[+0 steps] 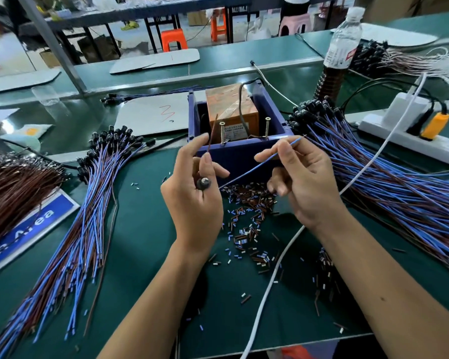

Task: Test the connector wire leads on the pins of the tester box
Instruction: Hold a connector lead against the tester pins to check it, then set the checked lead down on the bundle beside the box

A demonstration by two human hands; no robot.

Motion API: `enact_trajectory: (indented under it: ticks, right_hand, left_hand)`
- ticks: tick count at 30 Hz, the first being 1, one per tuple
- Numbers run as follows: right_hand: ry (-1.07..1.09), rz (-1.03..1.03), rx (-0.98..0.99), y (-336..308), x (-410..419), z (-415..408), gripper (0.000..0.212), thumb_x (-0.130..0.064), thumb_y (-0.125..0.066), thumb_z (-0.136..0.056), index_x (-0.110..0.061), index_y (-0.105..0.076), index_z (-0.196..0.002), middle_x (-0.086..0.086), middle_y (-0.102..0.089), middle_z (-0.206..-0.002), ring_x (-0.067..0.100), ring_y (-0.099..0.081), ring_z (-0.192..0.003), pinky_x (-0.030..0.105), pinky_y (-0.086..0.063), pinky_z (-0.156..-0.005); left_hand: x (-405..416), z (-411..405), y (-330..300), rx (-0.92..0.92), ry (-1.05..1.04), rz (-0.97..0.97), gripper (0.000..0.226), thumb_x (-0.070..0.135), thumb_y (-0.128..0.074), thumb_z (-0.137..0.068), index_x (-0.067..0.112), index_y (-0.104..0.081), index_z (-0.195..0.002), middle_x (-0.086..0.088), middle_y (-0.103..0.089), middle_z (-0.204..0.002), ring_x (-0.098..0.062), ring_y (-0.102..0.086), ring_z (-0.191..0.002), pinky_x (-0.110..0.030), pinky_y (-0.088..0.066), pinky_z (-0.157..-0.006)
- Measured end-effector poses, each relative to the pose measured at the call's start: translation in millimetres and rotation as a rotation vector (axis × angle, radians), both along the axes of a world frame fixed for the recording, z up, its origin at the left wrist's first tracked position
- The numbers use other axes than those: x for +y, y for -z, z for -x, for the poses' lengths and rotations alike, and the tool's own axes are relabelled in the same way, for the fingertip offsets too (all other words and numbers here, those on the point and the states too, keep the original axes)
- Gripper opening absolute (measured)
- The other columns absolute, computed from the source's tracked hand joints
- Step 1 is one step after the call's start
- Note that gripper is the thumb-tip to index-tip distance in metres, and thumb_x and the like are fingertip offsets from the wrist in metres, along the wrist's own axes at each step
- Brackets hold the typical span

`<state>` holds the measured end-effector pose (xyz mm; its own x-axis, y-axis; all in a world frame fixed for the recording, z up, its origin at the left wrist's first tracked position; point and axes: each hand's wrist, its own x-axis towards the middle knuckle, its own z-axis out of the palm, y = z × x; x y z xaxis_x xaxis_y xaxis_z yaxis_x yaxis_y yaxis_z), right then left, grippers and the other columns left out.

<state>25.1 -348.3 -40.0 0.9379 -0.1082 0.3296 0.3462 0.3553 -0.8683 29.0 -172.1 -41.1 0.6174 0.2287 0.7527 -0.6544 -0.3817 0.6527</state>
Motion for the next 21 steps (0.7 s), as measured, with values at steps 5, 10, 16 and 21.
enact_trajectory:
  ticks: [5,10,16,21]
  right_hand:
    - [0.250,0.236,-0.064,5,-4,1,0.010,-0.019,-0.067,-0.103,-0.014,-0.061,-0.109,0.012,-0.071,-0.075,0.019,-0.046,-0.039,0.026,-0.042,-0.043]
    - [0.571,0.416,-0.132,9,-1,2,0.006,-0.020,-0.066,-0.103,-0.017,-0.071,-0.105,-0.002,-0.073,-0.073,0.016,-0.057,-0.043,0.023,-0.045,-0.046]
    - [0.670,0.539,-0.181,7,1,1,0.014,-0.019,-0.064,-0.103,-0.014,-0.077,-0.104,-0.009,-0.073,-0.073,0.009,-0.066,-0.055,0.019,-0.048,-0.056]
    - [0.671,0.581,-0.206,7,3,2,0.014,-0.018,-0.064,-0.103,-0.013,-0.077,-0.104,-0.009,-0.072,-0.073,0.009,-0.066,-0.056,0.020,-0.048,-0.057]
  left_hand:
    - [-3,0,4,0.065,-0.009,0.111,0.030,0.009,-0.049,-0.105,0.011,-0.067,-0.129,0.007,-0.070,-0.064,-0.014,-0.067,-0.059,-0.026,-0.049,-0.065]
    - [-11,3,7,0.145,0.022,0.152,0.041,0.013,-0.048,-0.103,0.011,-0.056,-0.143,0.008,-0.075,-0.073,-0.008,-0.057,-0.053,-0.020,-0.043,-0.062]
    - [-13,7,6,0.195,0.074,0.265,0.034,0.009,-0.049,-0.099,0.009,-0.069,-0.126,0.006,-0.075,-0.072,-0.009,-0.058,-0.055,-0.016,-0.043,-0.062]
    - [-14,9,2,0.201,0.128,0.317,0.031,0.013,-0.048,-0.095,0.029,-0.070,-0.109,0.003,-0.073,-0.068,-0.024,-0.067,-0.062,-0.021,-0.050,-0.067]
